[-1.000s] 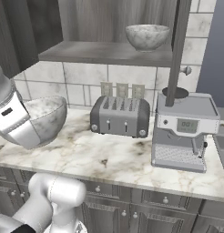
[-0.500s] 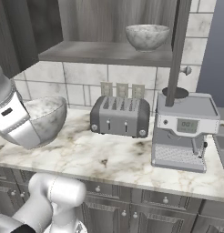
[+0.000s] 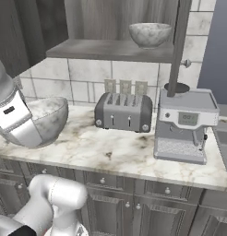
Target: Move the bowls from the cabinet to the plates on the dining table.
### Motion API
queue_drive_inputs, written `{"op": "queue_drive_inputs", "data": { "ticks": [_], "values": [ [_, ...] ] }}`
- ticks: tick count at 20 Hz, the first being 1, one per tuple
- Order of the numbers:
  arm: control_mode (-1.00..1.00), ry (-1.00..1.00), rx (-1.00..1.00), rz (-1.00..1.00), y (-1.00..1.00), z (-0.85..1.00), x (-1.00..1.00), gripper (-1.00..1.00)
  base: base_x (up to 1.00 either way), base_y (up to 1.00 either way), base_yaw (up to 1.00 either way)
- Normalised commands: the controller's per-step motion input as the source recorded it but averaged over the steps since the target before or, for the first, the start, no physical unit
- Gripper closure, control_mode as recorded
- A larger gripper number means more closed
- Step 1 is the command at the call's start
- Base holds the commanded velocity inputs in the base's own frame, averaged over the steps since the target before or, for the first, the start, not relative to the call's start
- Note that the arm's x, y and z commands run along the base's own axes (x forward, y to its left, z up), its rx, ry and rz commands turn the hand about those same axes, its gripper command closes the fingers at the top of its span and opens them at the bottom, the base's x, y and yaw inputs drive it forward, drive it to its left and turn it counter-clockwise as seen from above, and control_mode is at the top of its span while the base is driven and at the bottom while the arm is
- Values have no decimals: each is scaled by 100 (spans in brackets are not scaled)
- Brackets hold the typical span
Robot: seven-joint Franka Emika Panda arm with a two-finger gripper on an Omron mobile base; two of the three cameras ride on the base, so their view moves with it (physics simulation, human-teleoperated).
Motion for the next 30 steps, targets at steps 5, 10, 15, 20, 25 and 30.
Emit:
{"op": "queue_drive_inputs", "data": {
  "ticks": [5,10,15,20,25,30],
  "values": [
    [100,0,0,0,0,0,0,100,-100,0,0],
    [100,0,0,0,0,0,0,100,-71,14,11],
    [100,0,0,0,0,0,0,100,-36,8,22],
    [100,0,0,0,0,0,0,100,-13,0,-7],
    [100,0,0,0,0,0,0,100,-3,0,-36],
    [100,0,0,0,0,0,0,100,-16,12,-55]
  ]
}}
